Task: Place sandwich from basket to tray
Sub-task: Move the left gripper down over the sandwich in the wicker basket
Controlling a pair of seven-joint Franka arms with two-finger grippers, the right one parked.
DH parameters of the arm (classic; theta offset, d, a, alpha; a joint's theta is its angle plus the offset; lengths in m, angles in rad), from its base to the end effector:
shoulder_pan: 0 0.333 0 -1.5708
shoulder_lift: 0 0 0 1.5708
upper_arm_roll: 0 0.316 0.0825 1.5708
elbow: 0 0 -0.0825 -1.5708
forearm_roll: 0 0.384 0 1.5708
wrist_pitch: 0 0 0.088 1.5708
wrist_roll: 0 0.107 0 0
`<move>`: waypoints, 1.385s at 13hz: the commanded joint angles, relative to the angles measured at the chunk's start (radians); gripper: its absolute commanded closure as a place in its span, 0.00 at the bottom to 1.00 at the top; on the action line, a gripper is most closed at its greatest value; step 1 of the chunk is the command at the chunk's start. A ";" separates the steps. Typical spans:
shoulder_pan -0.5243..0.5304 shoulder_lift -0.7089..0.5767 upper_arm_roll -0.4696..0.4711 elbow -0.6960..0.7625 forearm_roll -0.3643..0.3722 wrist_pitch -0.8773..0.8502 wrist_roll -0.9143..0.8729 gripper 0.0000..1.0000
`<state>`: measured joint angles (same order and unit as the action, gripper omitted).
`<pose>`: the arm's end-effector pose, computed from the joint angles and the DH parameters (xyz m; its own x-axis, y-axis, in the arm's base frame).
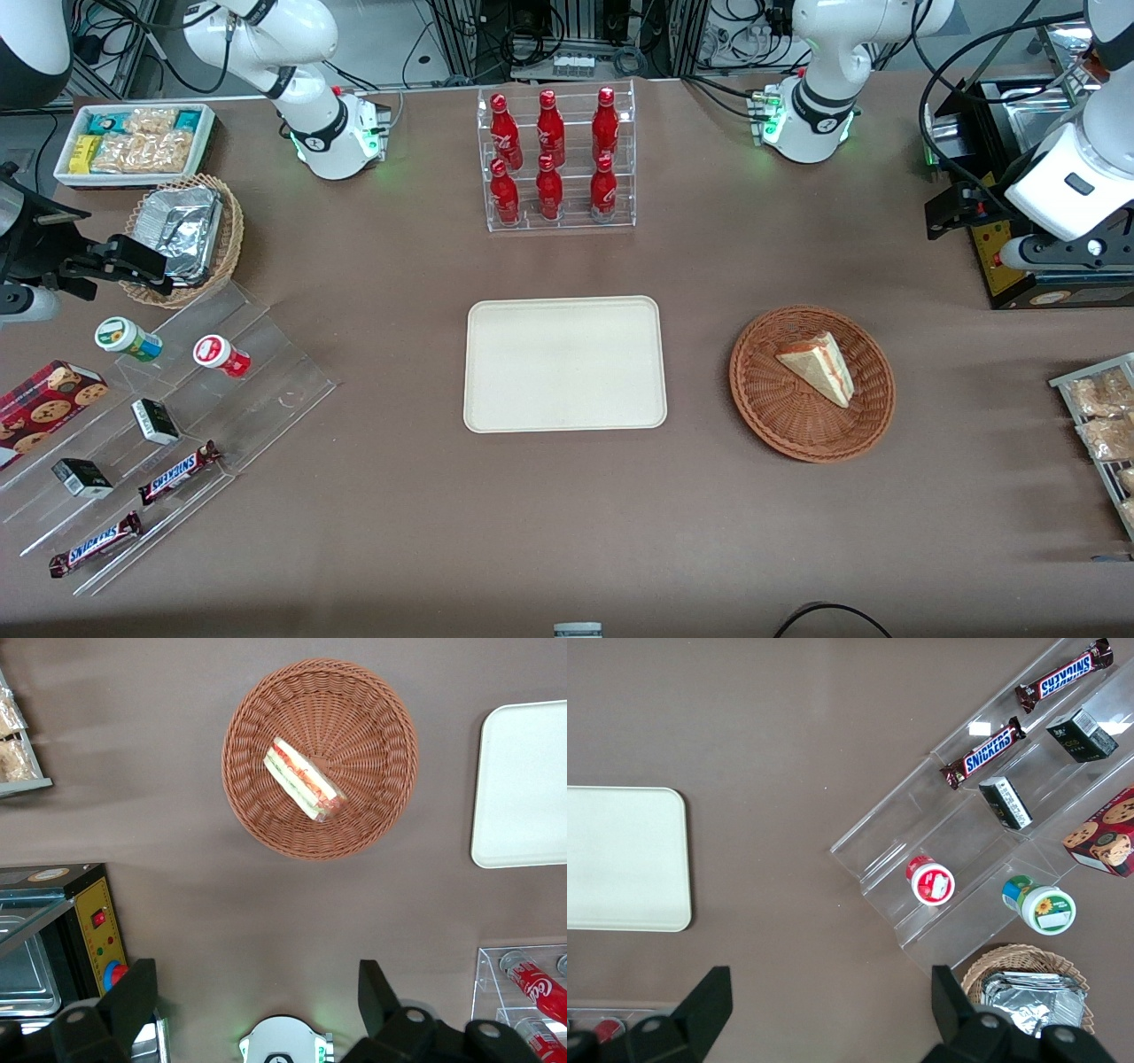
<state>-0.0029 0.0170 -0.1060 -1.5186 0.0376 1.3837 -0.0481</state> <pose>0.5368 -0.0536 0.6246 0.9874 -0.0528 -0.1492 -0.0599 -0.9973 -0.0430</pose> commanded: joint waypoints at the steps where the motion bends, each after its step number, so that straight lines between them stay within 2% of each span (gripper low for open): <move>1: 0.006 -0.008 -0.004 -0.006 0.002 0.015 0.004 0.00; 4: 0.006 -0.002 -0.004 -0.043 -0.002 0.038 0.001 0.00; 7: 0.007 -0.025 0.000 -0.171 0.002 0.115 -0.015 0.00; 12: 0.006 -0.029 -0.001 -0.346 -0.002 0.288 -0.258 0.00; 18: -0.006 0.038 -0.020 -0.489 -0.004 0.556 -0.668 0.00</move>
<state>-0.0050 0.0329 -0.1123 -1.9726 0.0365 1.8683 -0.6060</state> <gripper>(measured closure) 0.000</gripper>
